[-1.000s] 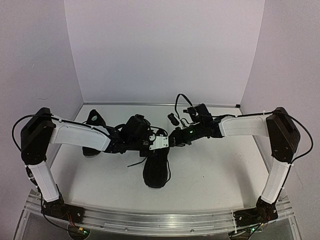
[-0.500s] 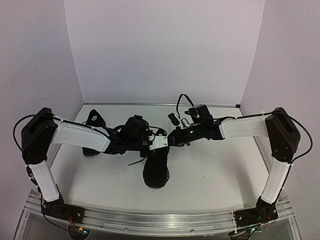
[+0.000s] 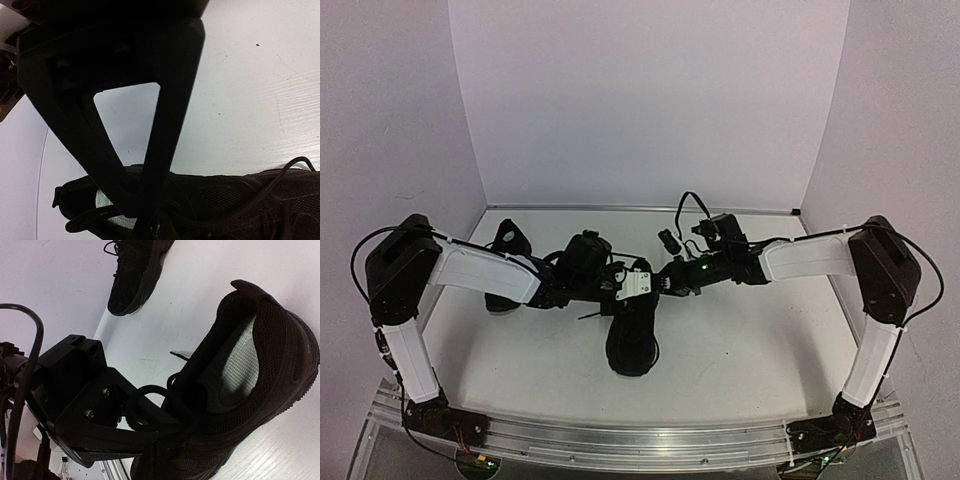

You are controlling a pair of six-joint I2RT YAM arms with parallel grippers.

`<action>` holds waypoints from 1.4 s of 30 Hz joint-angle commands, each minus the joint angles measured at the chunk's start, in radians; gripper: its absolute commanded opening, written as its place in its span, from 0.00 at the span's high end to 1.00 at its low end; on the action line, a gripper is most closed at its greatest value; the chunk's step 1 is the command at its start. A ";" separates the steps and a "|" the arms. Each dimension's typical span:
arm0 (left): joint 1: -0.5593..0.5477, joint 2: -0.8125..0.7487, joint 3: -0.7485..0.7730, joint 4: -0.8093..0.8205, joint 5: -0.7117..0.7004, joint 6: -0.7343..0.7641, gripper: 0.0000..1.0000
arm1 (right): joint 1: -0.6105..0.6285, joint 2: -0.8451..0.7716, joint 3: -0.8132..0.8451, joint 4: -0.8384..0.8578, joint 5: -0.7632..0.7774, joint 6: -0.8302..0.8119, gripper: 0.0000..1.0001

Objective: Tie the shoes

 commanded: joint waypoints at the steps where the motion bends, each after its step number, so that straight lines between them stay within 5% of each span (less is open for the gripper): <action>1: 0.018 0.023 -0.028 0.072 0.082 -0.029 1.00 | 0.005 -0.023 -0.018 0.039 -0.033 0.007 1.00; 4: 0.020 0.033 -0.026 0.077 0.088 -0.028 1.00 | 0.004 -0.018 -0.020 0.037 -0.043 0.011 0.98; 10: 0.022 0.027 -0.023 0.064 0.091 -0.020 1.00 | -0.026 -0.076 -0.057 0.040 -0.030 0.031 0.75; 14: 0.022 0.024 -0.020 0.052 0.084 -0.009 1.00 | -0.060 -0.126 -0.095 0.043 -0.003 0.043 0.72; 24: 0.022 0.017 -0.019 0.036 0.065 0.006 1.00 | -0.086 -0.032 -0.105 0.068 0.023 0.108 0.82; 42: 0.022 0.017 -0.015 0.032 0.060 0.013 1.00 | -0.065 0.068 -0.139 0.376 -0.132 0.331 0.84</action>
